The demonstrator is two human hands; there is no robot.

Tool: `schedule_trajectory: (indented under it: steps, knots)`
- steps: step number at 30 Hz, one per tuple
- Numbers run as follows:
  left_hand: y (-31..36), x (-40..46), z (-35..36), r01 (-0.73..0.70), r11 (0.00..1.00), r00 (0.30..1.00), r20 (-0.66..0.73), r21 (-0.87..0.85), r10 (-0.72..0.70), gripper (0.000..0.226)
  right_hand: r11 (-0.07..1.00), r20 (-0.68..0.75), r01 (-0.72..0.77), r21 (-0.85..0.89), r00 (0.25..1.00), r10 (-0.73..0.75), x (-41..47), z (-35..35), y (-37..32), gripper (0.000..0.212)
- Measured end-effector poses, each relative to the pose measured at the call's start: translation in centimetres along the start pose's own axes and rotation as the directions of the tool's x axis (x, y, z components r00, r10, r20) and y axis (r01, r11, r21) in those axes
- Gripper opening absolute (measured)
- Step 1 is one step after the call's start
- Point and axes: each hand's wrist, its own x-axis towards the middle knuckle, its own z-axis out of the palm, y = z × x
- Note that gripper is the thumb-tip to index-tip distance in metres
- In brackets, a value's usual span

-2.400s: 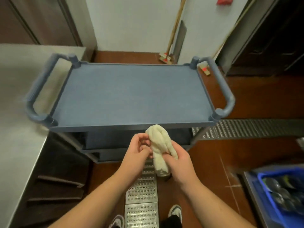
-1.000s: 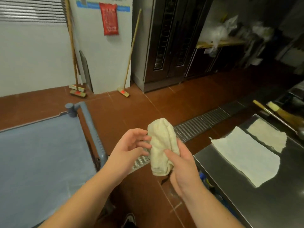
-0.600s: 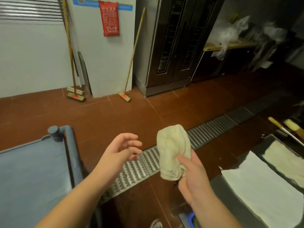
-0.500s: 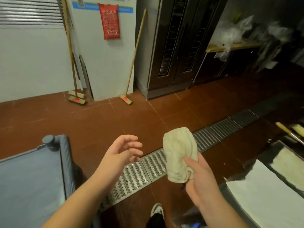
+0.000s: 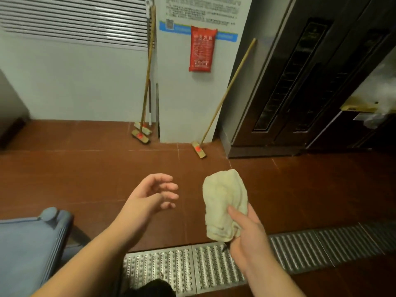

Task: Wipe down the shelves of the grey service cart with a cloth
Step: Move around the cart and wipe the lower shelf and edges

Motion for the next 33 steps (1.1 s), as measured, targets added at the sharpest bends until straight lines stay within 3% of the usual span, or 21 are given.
schedule_trajectory:
  steps: [8,15,23,28,33]
  knots:
    - [3.8,14.0,-7.3,-0.061,0.997,0.978,-0.204,-0.046,0.05,0.043,0.994,0.131,-0.083,-0.065,0.987,0.09,15.4,11.8,-2.1,0.036]
    - [9.2,27.0,-18.8,-0.072,0.994,0.93,-0.365,-0.079,0.038,0.038,0.972,0.278,-0.154,-0.175,0.94,0.199,30.7,28.1,-2.5,0.038]
    - [14.6,35.9,-30.2,-0.152,0.984,0.803,-0.593,-0.091,0.069,0.038,0.936,0.436,-0.2,-0.291,0.843,0.316,43.9,44.9,-0.6,0.043]
    - [16.8,41.4,-38.0,-0.22,0.974,0.633,-0.768,-0.061,0.095,0.04,0.882,0.537,-0.2,-0.426,0.729,0.425,52.3,56.7,3.4,0.04]
    - [19.0,44.5,-45.7,-0.295,0.955,0.353,-0.933,-0.044,0.066,0.038,0.764,0.632,-0.168,-0.623,0.466,0.619,58.0,70.6,8.2,0.039]
